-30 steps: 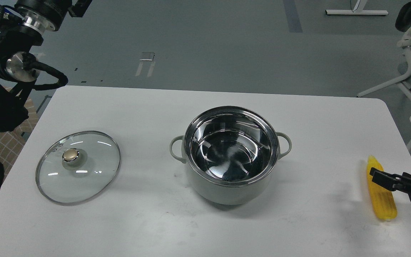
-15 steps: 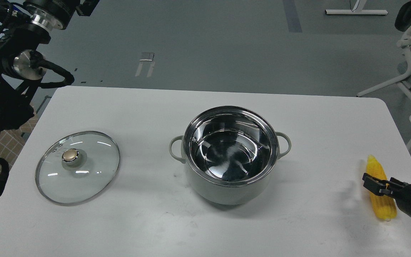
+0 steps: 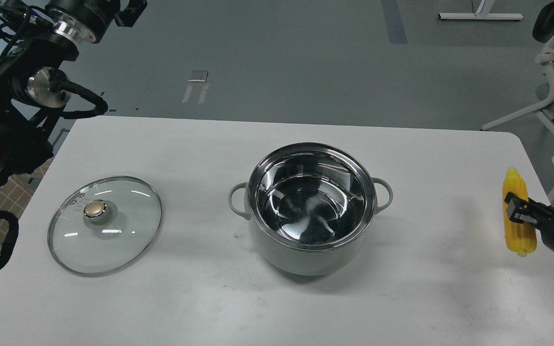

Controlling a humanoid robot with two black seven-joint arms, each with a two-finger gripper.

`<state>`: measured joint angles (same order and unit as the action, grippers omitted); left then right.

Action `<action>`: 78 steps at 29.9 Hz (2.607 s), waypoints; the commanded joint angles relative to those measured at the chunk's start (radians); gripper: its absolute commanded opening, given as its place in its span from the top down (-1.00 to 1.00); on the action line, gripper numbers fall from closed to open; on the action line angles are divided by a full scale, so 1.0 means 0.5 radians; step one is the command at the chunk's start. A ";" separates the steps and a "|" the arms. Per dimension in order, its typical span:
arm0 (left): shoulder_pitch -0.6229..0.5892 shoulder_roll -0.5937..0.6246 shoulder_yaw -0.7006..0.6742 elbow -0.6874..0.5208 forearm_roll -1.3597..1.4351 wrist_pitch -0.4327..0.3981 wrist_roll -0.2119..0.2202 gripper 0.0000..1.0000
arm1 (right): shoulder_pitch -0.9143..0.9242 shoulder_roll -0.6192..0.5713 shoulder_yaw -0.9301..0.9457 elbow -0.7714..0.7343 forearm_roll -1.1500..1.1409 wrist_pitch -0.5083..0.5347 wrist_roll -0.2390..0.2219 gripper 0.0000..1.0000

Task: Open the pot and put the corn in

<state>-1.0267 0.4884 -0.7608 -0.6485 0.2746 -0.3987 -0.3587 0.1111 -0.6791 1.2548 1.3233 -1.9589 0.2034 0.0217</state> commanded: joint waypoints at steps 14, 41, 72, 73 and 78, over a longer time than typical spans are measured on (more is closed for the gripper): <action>-0.057 -0.004 0.000 -0.016 0.003 -0.025 0.002 -0.95 | 0.673 0.373 -0.395 0.520 0.015 0.105 0.039 1.00; -0.070 0.008 0.000 -0.016 0.000 -0.025 -0.022 -0.95 | 0.888 0.723 -1.068 0.354 -0.080 0.105 0.021 0.13; -0.079 0.094 -0.150 -0.013 -0.043 -0.037 -0.022 -0.95 | 1.106 0.953 0.171 0.198 0.517 0.078 0.039 -1.00; -0.067 0.097 -0.208 -0.013 -0.058 -0.037 -0.019 -0.95 | 1.143 0.953 0.217 0.134 0.649 0.078 0.039 -1.00; 0.013 0.106 -0.310 -0.013 -0.162 -0.037 -0.010 -0.95 | 1.348 0.935 0.362 -0.243 1.201 0.078 0.039 -1.00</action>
<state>-1.0457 0.5369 -0.8897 -0.6549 0.2218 -0.4174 -0.3660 0.7174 -0.2051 1.3938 1.3312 -1.5303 0.2426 0.0414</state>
